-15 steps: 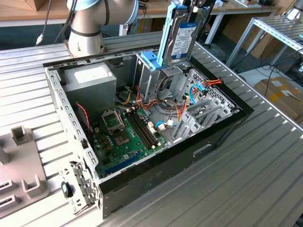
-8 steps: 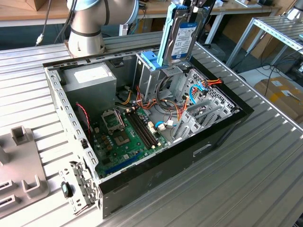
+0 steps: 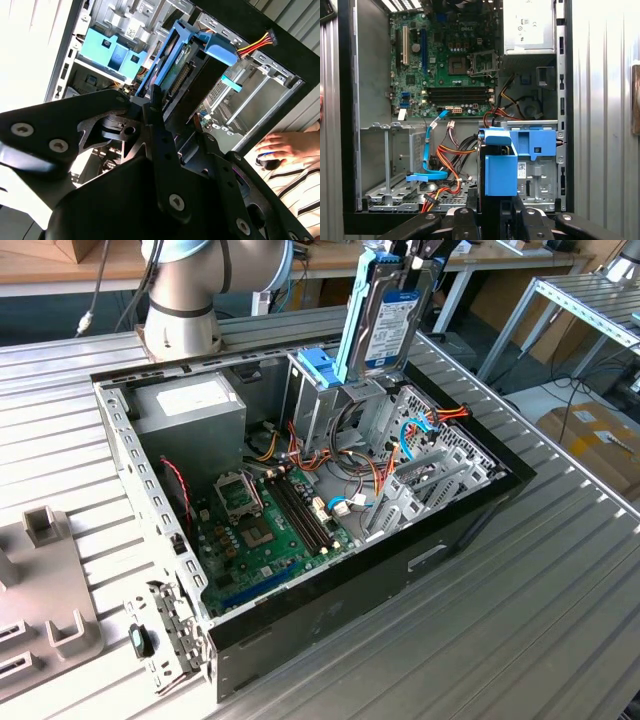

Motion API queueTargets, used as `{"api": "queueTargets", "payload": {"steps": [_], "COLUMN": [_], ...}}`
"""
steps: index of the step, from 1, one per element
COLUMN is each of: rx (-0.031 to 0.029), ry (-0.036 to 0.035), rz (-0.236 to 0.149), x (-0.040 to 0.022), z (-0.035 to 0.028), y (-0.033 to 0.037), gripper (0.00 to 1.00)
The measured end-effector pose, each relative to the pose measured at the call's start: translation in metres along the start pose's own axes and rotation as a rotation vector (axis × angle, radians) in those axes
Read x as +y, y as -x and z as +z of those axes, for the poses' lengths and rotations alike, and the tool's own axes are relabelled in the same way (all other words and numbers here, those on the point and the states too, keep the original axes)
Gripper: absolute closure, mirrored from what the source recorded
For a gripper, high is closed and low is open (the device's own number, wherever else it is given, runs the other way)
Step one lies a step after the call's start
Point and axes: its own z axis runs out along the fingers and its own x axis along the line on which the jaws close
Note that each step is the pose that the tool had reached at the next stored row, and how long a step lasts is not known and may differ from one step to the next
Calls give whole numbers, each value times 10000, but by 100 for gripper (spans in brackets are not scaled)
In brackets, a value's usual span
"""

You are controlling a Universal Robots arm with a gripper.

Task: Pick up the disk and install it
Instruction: 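Pick up the disk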

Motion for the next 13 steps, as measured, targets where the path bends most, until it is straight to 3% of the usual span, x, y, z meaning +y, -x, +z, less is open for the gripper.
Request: {"api": "queueTargets", "payload": {"steps": [13], "rx": [-2], "ry": [0], "rz": [0], "x": [0], "z": [1], "y": [-14], "gripper": [65]}}
